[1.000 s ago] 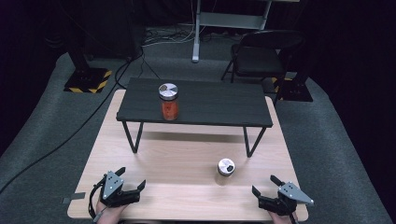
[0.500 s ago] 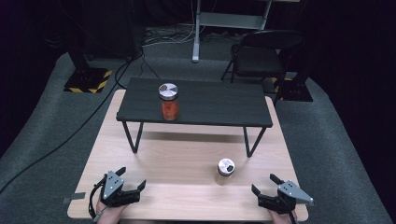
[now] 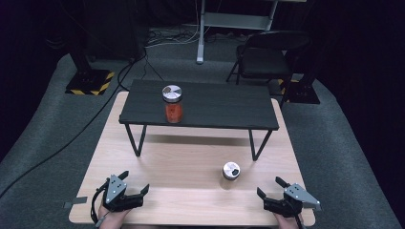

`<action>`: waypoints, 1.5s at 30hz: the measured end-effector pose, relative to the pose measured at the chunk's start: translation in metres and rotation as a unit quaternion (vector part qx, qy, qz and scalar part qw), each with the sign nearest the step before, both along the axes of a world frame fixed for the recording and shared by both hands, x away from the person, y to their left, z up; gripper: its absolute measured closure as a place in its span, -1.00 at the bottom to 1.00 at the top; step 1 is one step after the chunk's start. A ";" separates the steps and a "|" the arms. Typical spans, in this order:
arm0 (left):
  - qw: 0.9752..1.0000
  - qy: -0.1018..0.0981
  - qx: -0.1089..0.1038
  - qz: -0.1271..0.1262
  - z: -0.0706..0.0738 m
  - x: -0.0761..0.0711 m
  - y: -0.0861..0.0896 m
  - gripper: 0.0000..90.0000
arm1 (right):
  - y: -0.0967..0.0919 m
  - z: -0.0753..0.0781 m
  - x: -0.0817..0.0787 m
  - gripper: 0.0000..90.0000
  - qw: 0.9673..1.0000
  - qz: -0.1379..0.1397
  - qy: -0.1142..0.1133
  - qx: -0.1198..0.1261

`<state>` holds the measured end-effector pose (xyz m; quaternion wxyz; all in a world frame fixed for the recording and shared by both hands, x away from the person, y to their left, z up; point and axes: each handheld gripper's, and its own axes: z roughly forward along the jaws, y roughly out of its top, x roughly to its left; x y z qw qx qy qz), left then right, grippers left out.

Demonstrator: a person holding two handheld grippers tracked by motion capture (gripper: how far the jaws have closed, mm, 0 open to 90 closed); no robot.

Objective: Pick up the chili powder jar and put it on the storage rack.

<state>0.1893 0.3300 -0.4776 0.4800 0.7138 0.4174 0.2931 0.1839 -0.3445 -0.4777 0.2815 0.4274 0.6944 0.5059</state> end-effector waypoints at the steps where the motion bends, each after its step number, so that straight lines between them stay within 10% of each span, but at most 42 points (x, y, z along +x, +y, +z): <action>1: 1.000 0.000 -0.001 0.000 0.000 0.000 0.000 -0.83 | 0.000 0.000 0.000 -0.82 1.000 0.000 0.001 0.000; 45: 1.000 0.001 0.017 0.004 0.002 0.000 -0.006 -0.84 | -0.001 -0.001 -0.002 -0.80 1.000 0.006 -0.005 -0.002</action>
